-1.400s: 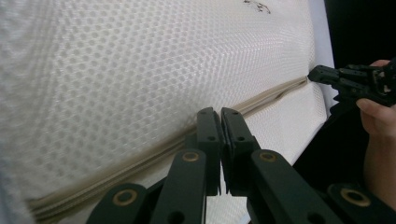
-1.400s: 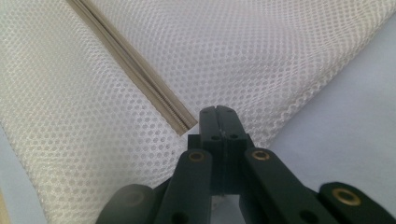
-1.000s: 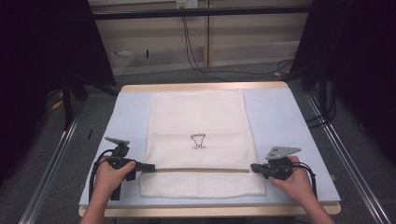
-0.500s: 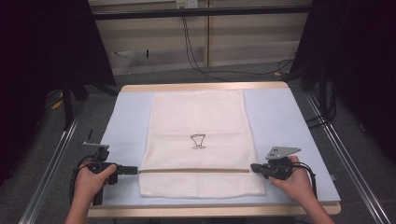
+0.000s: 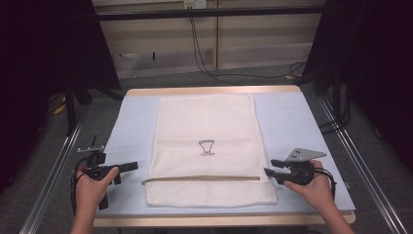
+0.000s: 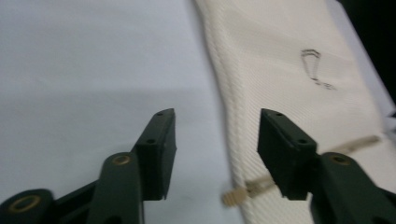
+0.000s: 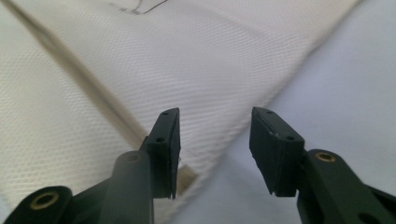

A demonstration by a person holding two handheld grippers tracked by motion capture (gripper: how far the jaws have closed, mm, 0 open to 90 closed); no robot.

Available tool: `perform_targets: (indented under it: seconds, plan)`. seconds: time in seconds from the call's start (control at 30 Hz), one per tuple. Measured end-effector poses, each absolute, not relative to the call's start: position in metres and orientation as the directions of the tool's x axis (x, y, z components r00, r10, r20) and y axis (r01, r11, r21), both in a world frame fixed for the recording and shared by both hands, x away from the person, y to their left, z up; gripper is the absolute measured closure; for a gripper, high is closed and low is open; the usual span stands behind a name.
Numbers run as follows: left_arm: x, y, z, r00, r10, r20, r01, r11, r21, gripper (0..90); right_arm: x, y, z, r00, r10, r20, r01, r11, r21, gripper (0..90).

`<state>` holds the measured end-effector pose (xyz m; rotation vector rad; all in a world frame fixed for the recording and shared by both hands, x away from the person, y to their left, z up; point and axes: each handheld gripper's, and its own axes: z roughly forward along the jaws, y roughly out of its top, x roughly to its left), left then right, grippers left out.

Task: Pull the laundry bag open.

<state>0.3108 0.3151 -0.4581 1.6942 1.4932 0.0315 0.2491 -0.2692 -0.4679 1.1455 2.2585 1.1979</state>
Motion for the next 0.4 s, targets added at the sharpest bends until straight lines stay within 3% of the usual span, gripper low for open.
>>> perform_targets:
  seconds: [0.1,0.27,0.33,0.4]
  plan:
    - [0.313,0.313,-0.457,0.289,0.858,-0.425,0.787,0.039,0.615,45.1,0.250,-0.284,-0.466,-0.560,0.828,0.042,0.480,0.283,0.830,40.9]
    - [0.318,0.306,-0.459,0.308,0.904,-0.296,0.735,-0.029,0.677,37.6,0.256,-0.299,-0.469,-0.508,0.861,-0.028,0.475,0.307,0.824,24.0]
    - [0.320,0.304,-0.460,0.327,0.917,-0.230,0.711,-0.078,0.699,33.5,0.260,-0.304,-0.471,-0.480,0.876,-0.043,0.498,0.313,0.809,20.5]
    - [0.322,0.302,-0.461,0.321,0.921,-0.220,0.711,-0.081,0.699,32.6,0.262,-0.309,-0.474,-0.461,0.886,-0.057,0.509,0.316,0.801,18.6]
